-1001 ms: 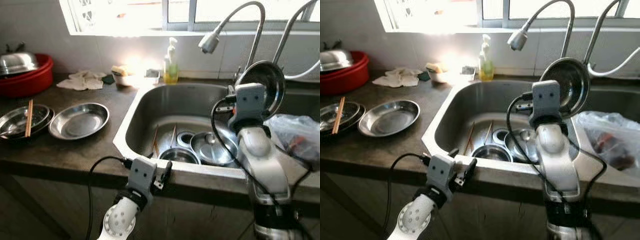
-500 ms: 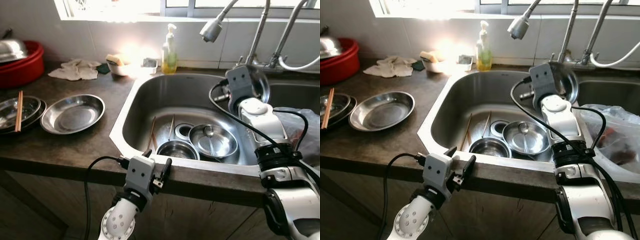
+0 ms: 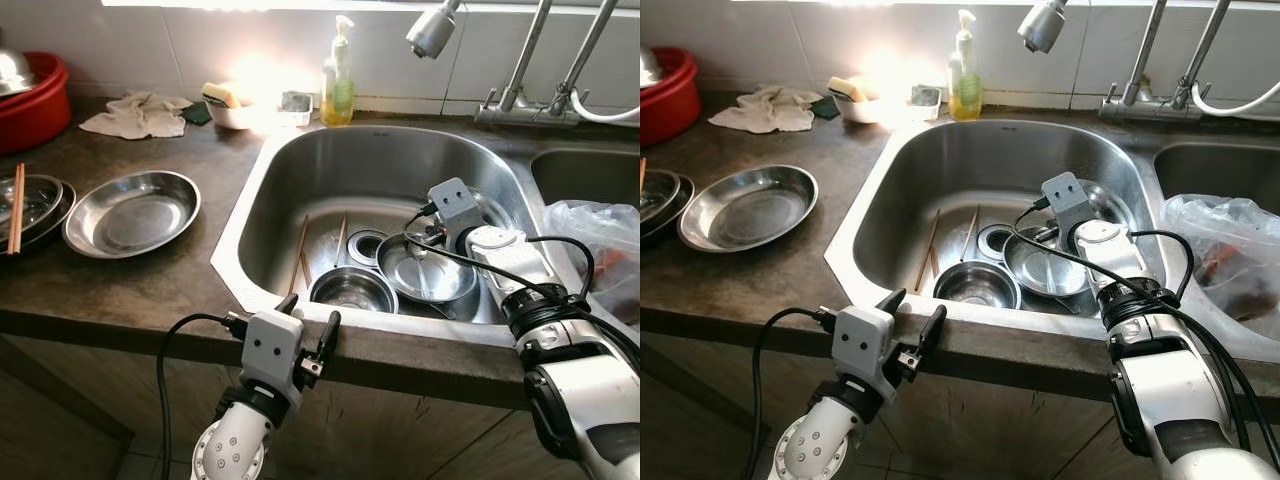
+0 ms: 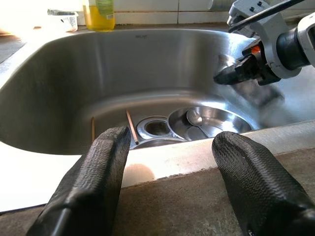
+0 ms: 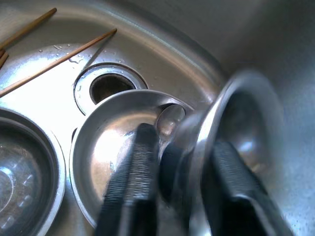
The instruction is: Kitchen organization
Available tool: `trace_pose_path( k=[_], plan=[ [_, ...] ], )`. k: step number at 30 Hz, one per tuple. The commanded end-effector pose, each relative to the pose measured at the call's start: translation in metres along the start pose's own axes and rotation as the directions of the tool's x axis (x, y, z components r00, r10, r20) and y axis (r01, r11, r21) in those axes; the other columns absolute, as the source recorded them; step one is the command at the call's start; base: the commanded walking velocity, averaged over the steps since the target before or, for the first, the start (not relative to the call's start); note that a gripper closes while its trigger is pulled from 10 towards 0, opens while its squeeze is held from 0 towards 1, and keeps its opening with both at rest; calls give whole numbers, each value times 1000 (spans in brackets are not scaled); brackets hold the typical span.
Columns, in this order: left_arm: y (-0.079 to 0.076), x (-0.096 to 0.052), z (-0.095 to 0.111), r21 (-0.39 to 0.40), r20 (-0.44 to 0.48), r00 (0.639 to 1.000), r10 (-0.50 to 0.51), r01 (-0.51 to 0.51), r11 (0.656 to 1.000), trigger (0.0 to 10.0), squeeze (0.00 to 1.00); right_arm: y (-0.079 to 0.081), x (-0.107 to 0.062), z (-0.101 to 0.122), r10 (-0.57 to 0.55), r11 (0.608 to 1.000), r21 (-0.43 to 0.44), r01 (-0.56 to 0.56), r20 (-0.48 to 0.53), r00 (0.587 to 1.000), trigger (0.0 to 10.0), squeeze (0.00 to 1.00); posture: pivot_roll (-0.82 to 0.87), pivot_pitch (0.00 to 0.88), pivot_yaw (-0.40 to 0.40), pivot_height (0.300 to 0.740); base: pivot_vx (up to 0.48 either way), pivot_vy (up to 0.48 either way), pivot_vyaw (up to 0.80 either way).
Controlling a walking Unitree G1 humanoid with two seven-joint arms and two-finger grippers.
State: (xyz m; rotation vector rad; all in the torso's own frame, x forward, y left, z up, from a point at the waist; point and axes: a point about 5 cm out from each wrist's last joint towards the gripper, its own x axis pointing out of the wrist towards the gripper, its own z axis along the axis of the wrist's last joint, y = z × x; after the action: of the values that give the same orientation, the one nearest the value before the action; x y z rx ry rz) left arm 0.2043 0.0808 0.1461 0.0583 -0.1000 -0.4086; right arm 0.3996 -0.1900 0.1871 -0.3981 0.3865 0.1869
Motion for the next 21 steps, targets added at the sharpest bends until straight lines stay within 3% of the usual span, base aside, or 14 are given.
trace_pose_path(
  k=[1,9,10,11,12,16,20,21],
  plan=[
    [-1,-4,-10,-3,-67,998,-1,1,1000,10000,0,-6,-1,8,-9,1000,-2,9,28,1000,10000,1000,136,155,-48,740,0,0,0],
    [0,-1,-13,-1,-73,997,-2,1,1000,10000,0,-4,-5,12,-32,999,11,31,91,995,10000,1000,136,120,-48,740,0,0,0],
    [0,-1,-13,0,-73,997,-1,1,1000,10000,0,-3,-6,14,-37,999,22,35,107,994,10000,812,136,118,-48,740,0,0,0],
    [1,0,-14,1,-73,997,-2,2,1000,10000,0,-2,-8,16,-38,999,29,35,128,991,10000,0,137,111,-48,740,0,0,0],
    [1,1,-15,2,-73,997,-2,2,1000,10000,0,-1,-13,22,-48,998,54,38,188,981,10000,0,134,100,-43,740,0,0,0],
    [2,4,-17,6,-74,997,-3,3,1000,10000,0,0,-21,28,-92,994,85,72,258,962,10000,0,127,80,-39,740,0,0,0],
    [3,6,-17,11,-64,998,-6,6,1000,10000,0,3,-37,32,-202,978,123,169,349,915,10000,0,122,68,-35,740,0,0,0],
    [4,7,-17,13,-59,998,-6,7,1000,10000,0,4,-44,33,-242,967,168,190,383,891,10000,0,115,54,-31,740,0,0,0]
  ],
)
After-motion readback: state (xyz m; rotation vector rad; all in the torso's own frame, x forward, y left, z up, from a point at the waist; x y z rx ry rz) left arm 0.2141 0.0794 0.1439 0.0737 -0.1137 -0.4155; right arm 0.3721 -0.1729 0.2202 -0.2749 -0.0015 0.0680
